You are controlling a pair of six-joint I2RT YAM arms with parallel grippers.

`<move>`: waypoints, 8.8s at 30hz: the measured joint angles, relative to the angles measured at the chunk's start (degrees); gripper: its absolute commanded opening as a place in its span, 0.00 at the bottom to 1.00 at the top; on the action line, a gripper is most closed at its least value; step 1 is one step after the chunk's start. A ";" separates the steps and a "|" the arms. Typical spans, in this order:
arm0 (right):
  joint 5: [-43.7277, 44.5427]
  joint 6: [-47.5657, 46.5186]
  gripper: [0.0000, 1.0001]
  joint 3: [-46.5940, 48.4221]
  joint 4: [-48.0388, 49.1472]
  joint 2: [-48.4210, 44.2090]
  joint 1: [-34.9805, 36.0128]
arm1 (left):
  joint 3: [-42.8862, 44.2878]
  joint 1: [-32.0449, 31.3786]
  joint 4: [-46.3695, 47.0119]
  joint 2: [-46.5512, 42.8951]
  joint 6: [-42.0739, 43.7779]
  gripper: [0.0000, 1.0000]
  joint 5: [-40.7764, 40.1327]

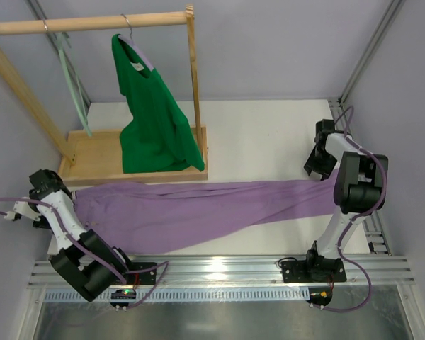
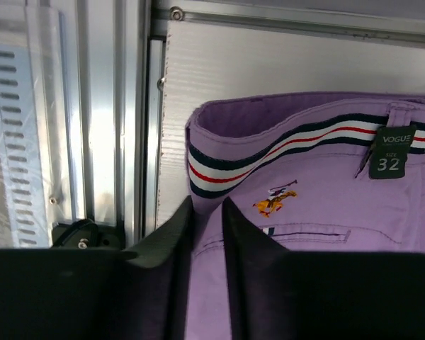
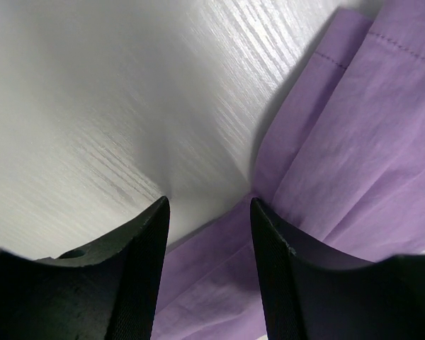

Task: Place the trousers on the hanger
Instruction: Fold the trousers

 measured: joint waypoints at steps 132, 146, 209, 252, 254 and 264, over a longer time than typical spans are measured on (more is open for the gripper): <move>-3.85 17.92 0.42 -8.22 1.51 -23.54 34.80 | 3.45 -8.20 17.88 6.56 -0.26 0.58 16.33; 1.66 30.73 0.42 -26.67 -12.50 -39.36 17.62 | 2.19 -8.72 19.28 19.02 0.26 0.62 19.87; 1.36 30.67 0.38 -35.41 -2.14 -36.92 15.96 | 3.80 -8.96 30.47 24.50 -4.37 0.00 23.34; -13.70 16.79 0.45 -37.46 8.76 -47.47 8.70 | 1.36 -9.25 32.46 21.18 -9.14 0.00 20.65; -15.98 16.04 0.47 -34.51 9.79 -44.09 9.18 | 1.36 -9.22 32.50 21.62 -9.44 0.01 20.65; -21.86 8.55 0.48 -15.78 20.41 -22.29 18.56 | 1.33 -9.22 31.95 22.43 -9.68 0.01 19.67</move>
